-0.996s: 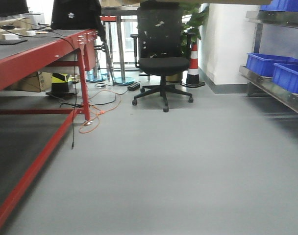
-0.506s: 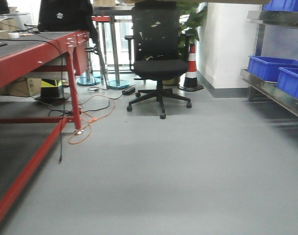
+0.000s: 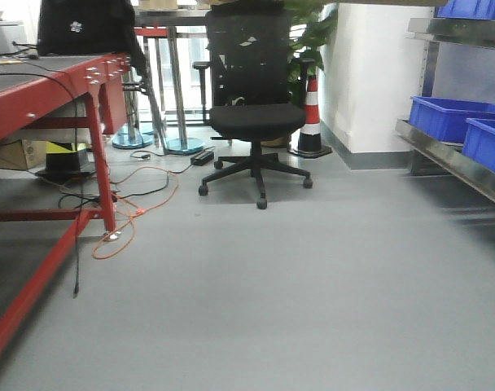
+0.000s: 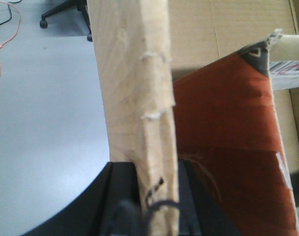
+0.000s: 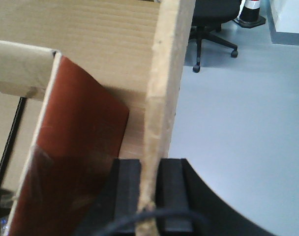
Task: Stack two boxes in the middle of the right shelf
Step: 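Hold the box stack in both grippers while driving to the steel shelf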
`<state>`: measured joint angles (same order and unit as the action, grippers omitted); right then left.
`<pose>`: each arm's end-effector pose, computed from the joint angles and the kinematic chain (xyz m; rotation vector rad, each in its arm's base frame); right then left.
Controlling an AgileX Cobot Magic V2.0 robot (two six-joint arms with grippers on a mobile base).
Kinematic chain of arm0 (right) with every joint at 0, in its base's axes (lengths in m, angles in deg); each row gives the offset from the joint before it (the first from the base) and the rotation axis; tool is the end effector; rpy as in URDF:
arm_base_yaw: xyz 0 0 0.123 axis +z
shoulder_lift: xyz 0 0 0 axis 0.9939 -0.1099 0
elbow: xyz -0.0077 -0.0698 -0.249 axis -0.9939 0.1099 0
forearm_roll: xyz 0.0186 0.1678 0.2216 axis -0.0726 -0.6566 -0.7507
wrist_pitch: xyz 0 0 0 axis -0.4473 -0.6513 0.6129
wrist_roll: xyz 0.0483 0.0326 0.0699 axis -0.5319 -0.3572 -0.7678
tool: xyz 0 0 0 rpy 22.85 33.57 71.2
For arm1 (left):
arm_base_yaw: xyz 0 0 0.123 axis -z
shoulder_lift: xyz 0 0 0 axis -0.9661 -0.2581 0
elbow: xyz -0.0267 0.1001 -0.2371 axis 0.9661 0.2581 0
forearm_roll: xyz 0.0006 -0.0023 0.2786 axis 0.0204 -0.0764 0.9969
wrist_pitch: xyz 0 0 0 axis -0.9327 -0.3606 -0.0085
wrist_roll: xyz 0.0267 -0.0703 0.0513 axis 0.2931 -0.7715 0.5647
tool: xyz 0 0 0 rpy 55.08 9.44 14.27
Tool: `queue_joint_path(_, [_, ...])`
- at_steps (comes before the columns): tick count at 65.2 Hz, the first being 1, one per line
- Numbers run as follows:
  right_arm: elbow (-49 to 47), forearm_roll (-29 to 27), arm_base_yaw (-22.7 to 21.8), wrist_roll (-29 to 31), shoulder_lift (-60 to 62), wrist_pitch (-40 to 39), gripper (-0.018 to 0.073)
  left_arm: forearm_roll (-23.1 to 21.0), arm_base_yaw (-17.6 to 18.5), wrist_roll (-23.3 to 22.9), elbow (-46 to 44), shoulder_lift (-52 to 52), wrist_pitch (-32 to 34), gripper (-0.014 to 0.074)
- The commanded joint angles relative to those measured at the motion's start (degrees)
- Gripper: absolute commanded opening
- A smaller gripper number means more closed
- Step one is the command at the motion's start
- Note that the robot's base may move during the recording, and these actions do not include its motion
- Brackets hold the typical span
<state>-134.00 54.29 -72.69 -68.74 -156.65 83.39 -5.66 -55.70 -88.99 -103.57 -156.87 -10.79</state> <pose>0.2795 0.0716 0.4814 -0.2984 1.9863 0.3205 0.2889 -0.1006 0.5011 0.1519 2.0992 -0.3092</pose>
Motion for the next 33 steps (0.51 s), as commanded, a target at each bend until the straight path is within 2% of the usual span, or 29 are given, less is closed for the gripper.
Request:
queue_joint_path(1, [-0.52, 2.45, -0.45, 0.57, 0.43, -2.81, -0.0154, 0.33, -0.30, -0.08, -0.74, 0.96, 3.52, -0.0111])
queue_joint_path(33, [-0.52, 2.45, -0.45, 0.57, 0.43, -2.81, -0.0154, 0.33, -0.30, -0.08, -0.74, 0.96, 3.52, -0.0111])
